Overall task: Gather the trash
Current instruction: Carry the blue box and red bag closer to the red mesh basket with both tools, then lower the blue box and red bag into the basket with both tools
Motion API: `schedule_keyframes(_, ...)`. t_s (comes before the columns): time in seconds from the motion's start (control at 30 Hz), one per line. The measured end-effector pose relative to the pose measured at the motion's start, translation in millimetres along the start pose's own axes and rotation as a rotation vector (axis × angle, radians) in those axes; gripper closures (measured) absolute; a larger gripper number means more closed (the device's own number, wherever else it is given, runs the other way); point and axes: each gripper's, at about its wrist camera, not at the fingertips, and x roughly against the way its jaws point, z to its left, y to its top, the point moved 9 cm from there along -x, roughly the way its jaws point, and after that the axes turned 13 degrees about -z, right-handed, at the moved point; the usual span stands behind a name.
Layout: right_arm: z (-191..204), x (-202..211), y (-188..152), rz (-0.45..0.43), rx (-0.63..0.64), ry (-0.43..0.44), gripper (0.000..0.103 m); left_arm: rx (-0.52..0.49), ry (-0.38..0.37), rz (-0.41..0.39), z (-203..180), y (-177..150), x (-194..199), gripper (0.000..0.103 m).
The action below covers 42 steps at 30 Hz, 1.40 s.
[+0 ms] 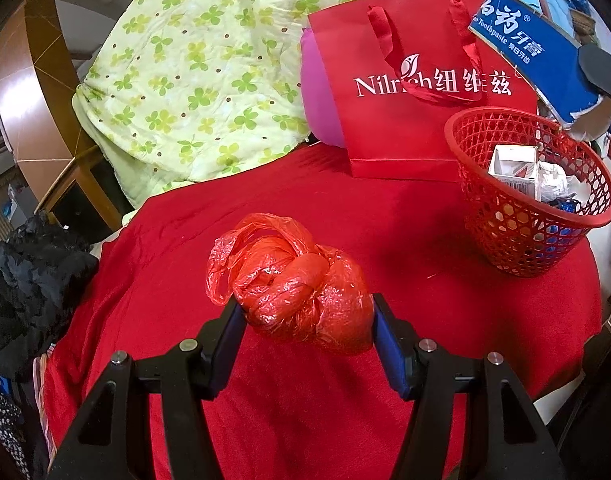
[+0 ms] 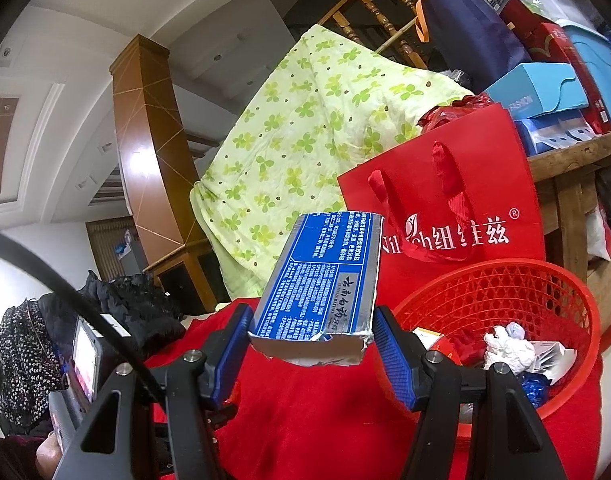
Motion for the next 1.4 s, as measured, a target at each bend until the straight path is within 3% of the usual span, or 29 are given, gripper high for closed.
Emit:
schedule_keyframes(0.83, -45, 14, 18, -0.056, -0.080, -0.096, 0.038, -0.070, -0.064, -0.055, -43, 38, -6, 0.040)
schedule_keyframes(1.4, -138, 36, 33, -0.122, -0.381, -0.232, 0.038, -0.094, -0.186, -0.179, -92, 114, 4, 0.040)
